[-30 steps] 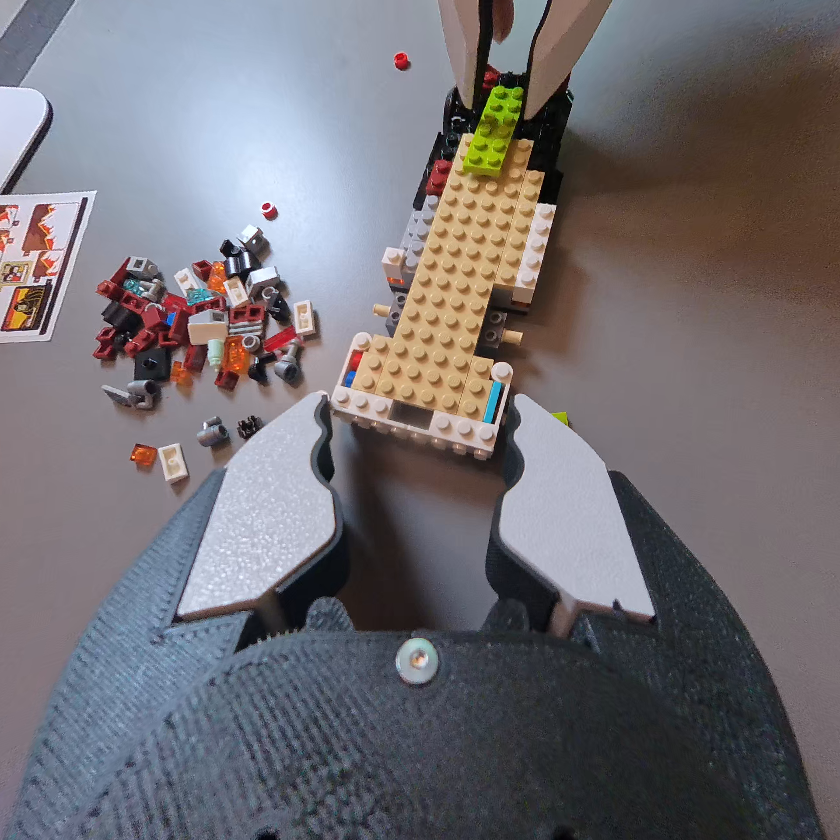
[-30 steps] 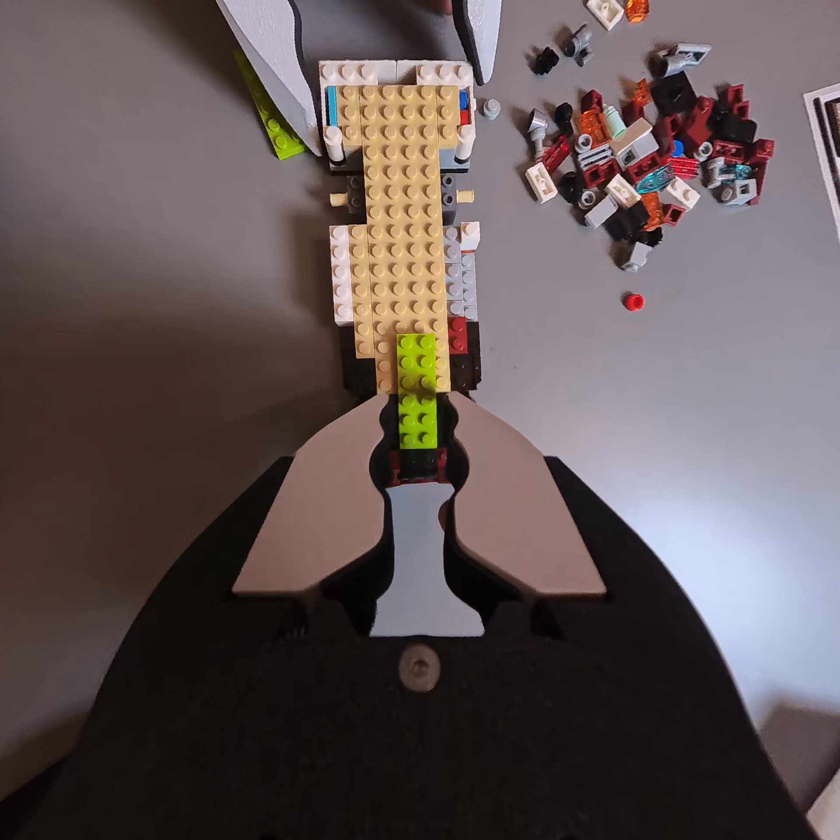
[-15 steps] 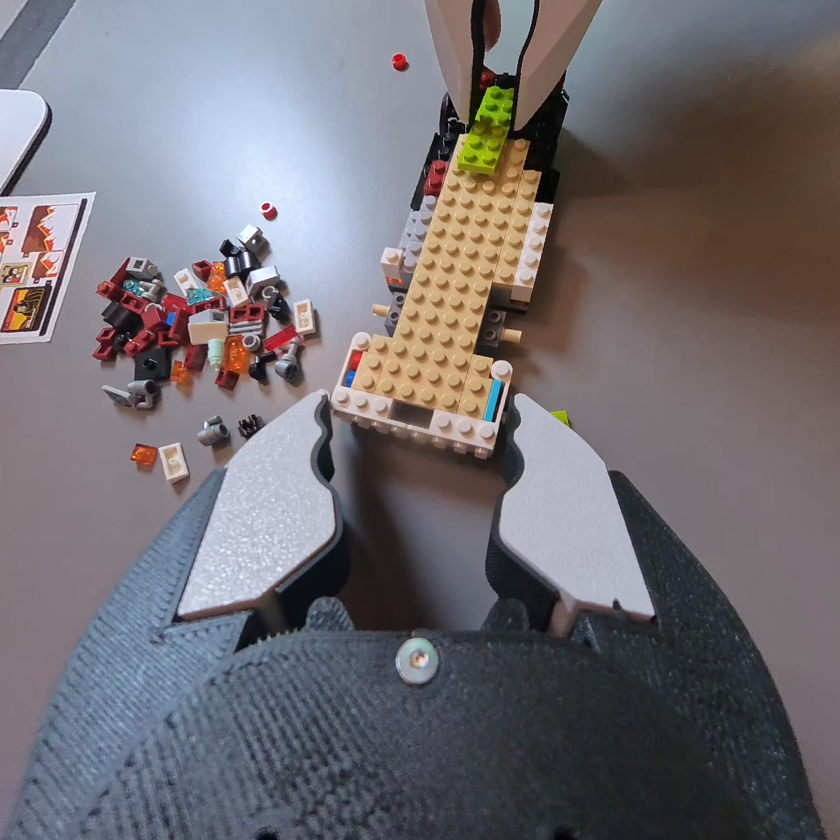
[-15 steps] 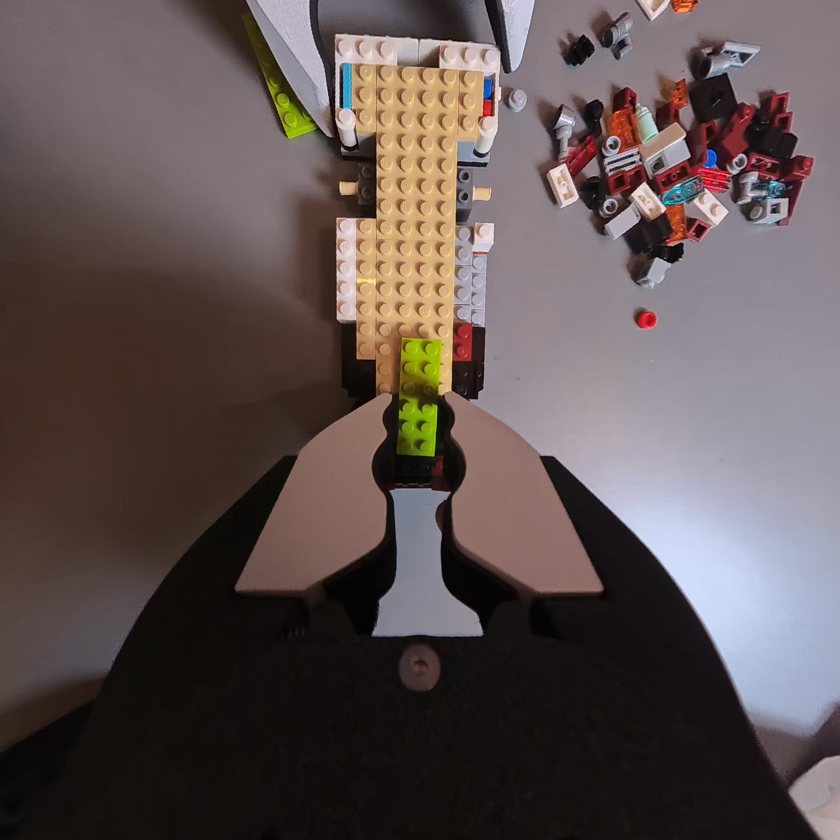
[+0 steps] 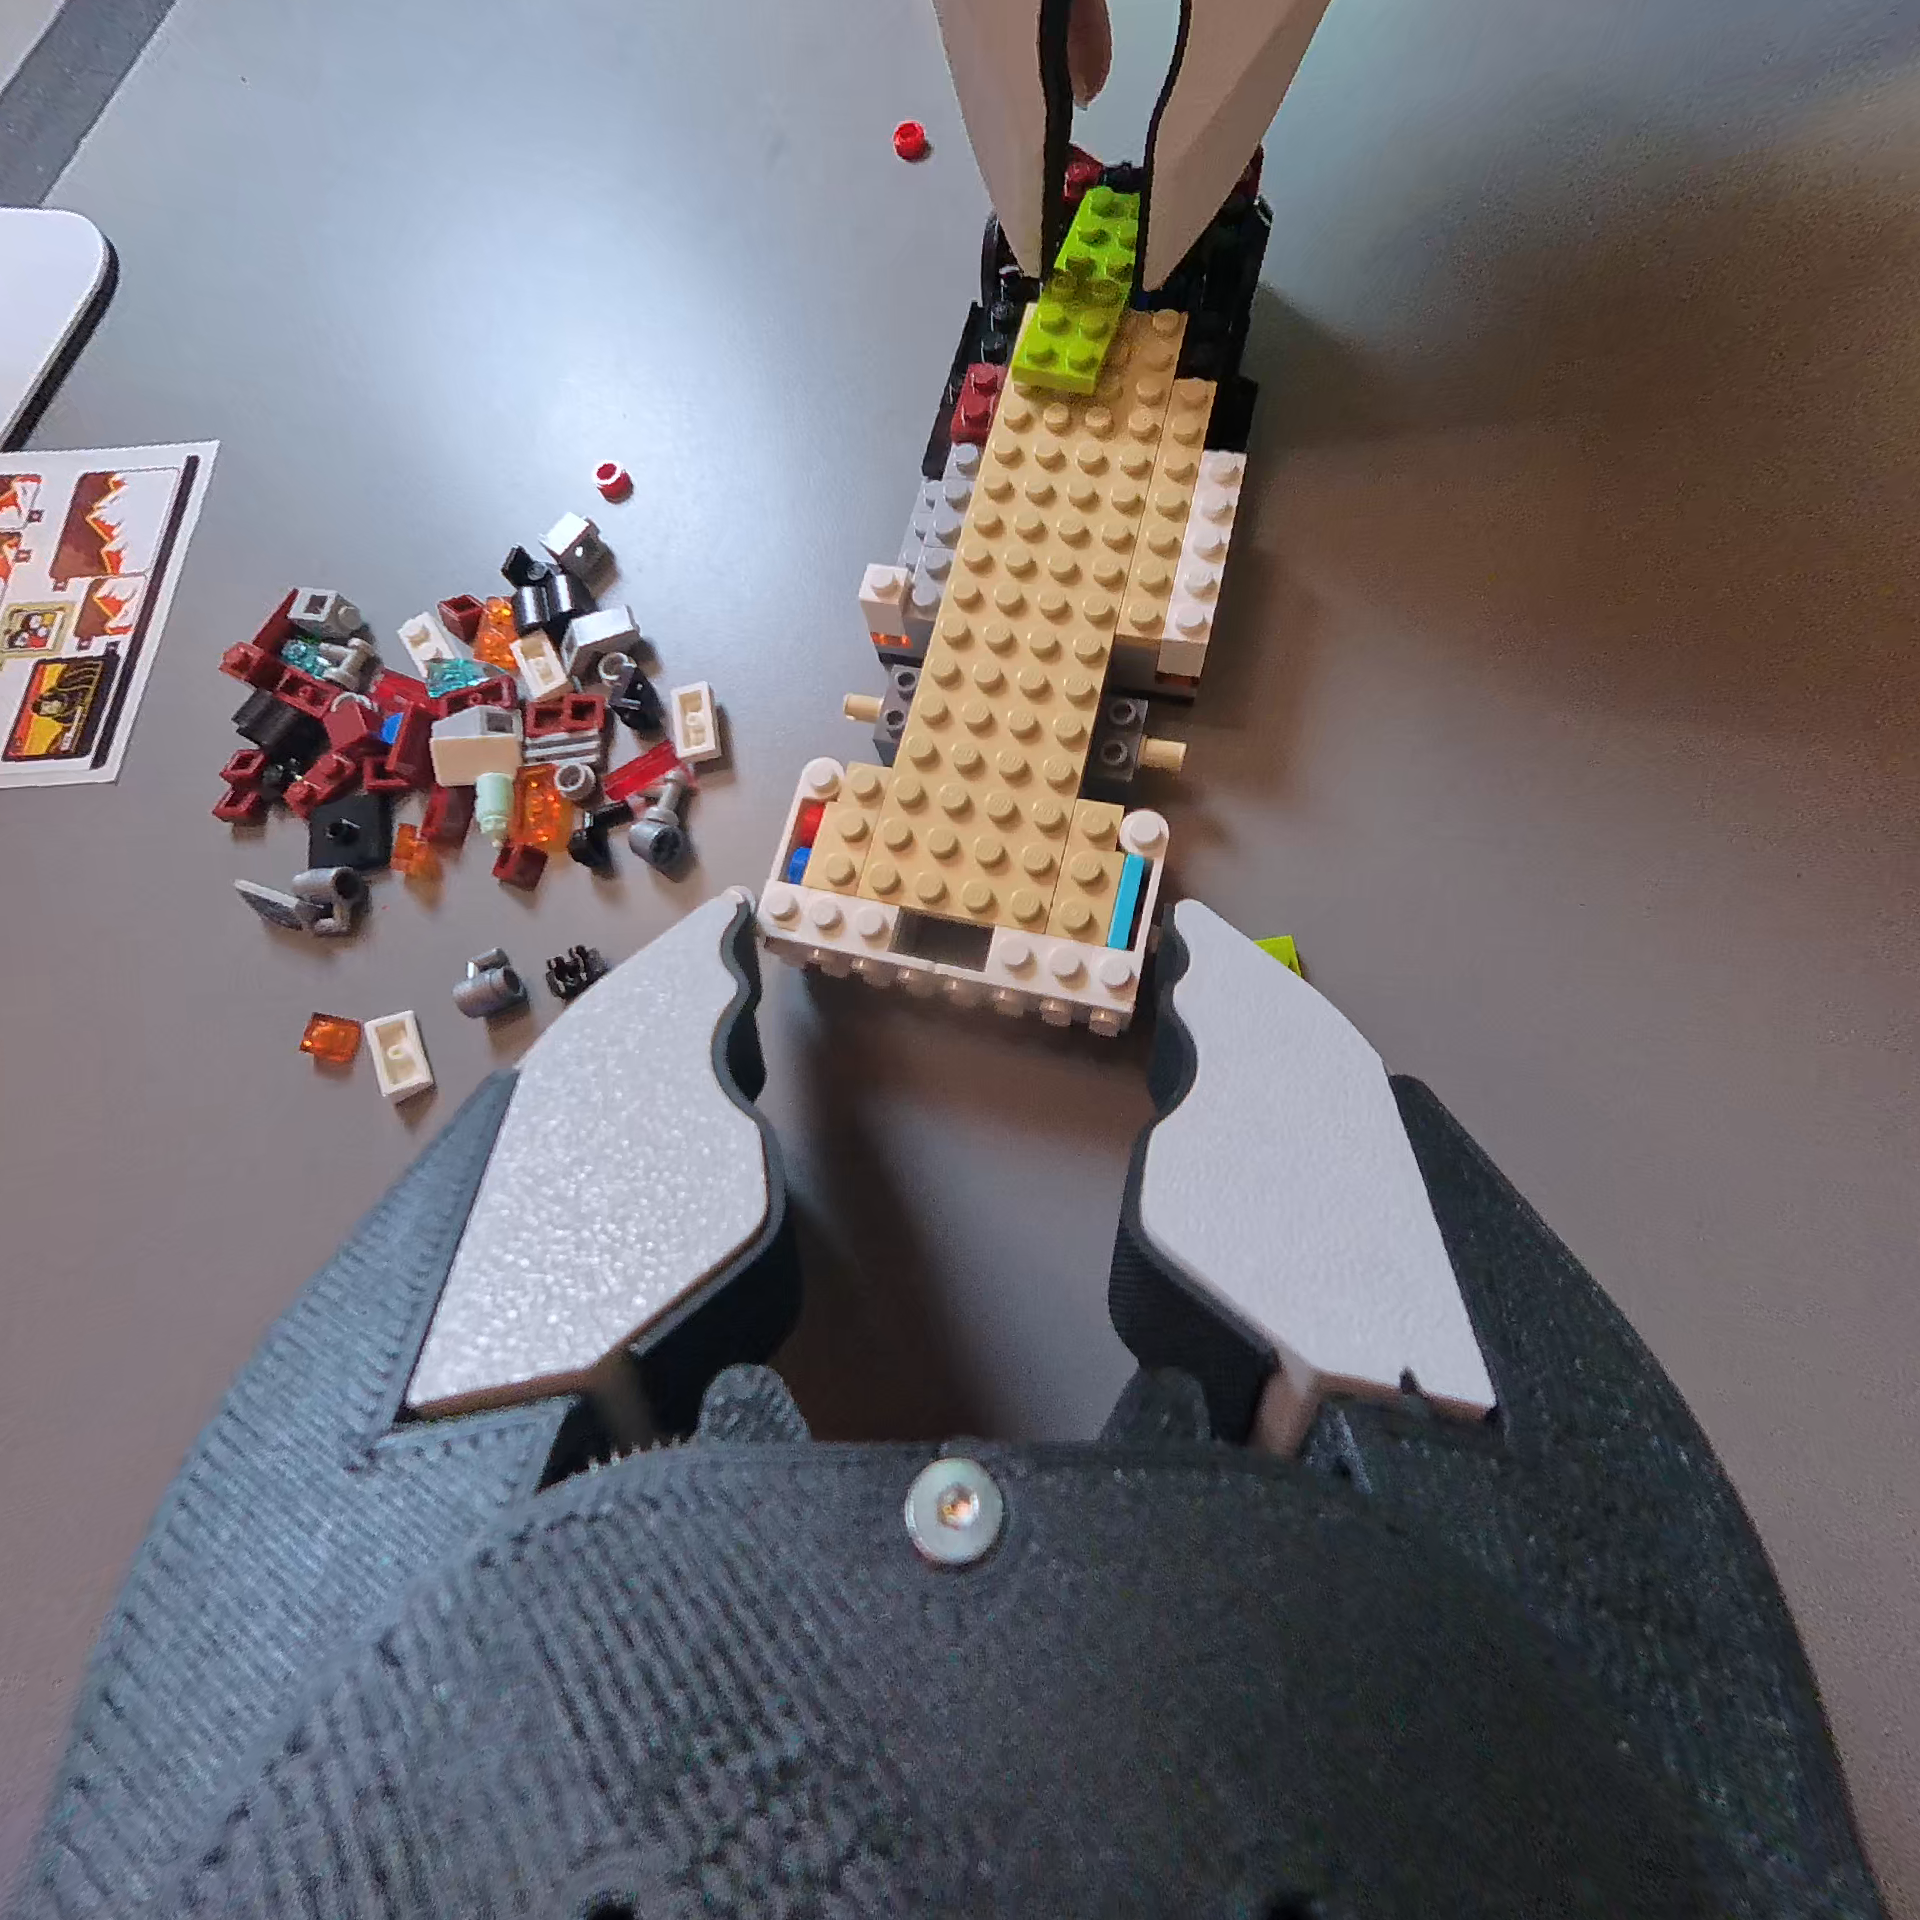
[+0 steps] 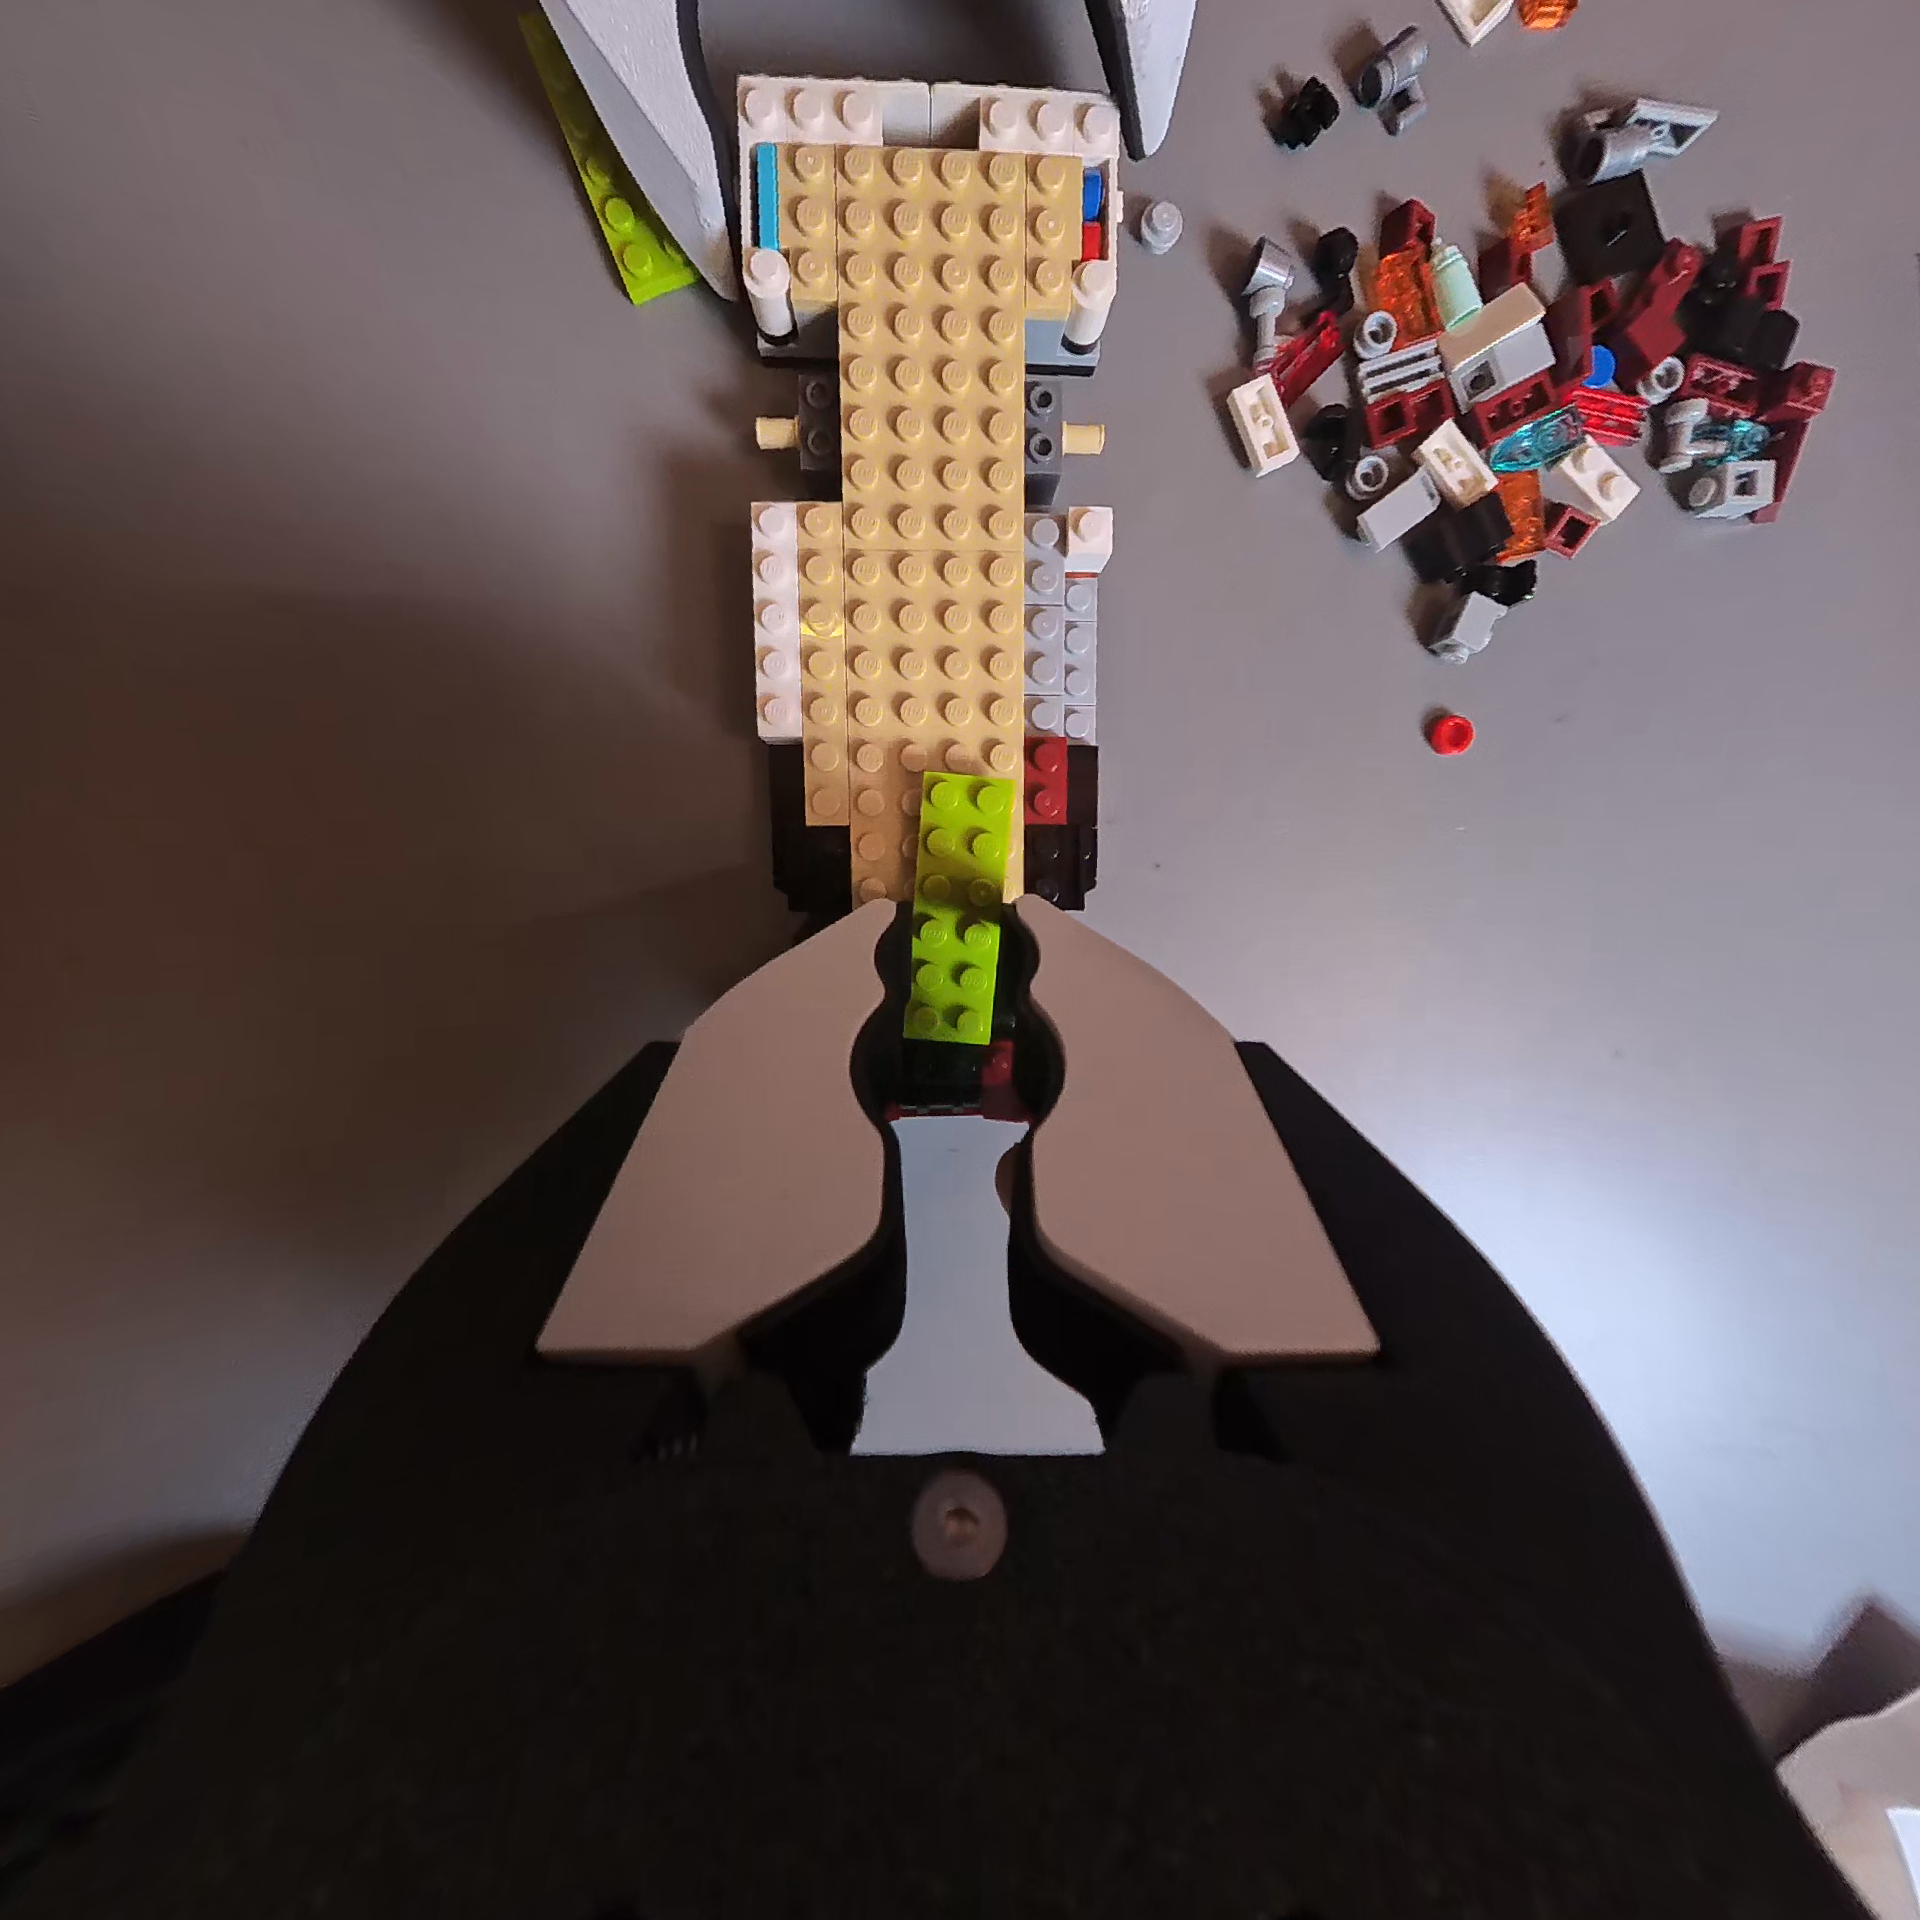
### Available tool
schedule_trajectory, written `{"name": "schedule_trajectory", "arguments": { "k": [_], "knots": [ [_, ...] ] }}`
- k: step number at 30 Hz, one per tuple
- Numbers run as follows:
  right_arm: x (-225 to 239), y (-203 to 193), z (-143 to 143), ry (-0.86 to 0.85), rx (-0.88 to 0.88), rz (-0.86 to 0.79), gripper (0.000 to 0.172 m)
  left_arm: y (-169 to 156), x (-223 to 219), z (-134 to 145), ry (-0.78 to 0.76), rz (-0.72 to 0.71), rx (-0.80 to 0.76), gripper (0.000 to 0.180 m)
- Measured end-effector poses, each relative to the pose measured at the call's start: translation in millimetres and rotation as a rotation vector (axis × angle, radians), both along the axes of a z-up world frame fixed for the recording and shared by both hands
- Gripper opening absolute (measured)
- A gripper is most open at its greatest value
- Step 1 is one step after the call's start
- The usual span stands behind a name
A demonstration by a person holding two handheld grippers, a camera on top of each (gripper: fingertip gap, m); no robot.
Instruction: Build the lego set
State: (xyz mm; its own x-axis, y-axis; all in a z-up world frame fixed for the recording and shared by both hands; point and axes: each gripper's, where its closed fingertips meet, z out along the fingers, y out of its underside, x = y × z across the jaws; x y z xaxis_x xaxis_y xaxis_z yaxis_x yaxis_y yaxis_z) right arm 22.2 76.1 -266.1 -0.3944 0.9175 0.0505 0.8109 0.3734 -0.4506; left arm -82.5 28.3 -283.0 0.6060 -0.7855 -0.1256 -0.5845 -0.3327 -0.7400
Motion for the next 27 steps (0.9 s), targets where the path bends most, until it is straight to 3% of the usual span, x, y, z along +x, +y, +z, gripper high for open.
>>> {"name": "schedule_trajectory", "arguments": {
  "k": [20,27],
  "knots": [
    [-1,3,8,0.025,-0.030,0.025,0.021,0,0,0,-0.006,-0.007,0.001,0.073],
    [13,9,10,0.046,-0.048,-0.026,0.013,0,0,0,-0.007,-0.013,0.004,0.073]
  ]
}}
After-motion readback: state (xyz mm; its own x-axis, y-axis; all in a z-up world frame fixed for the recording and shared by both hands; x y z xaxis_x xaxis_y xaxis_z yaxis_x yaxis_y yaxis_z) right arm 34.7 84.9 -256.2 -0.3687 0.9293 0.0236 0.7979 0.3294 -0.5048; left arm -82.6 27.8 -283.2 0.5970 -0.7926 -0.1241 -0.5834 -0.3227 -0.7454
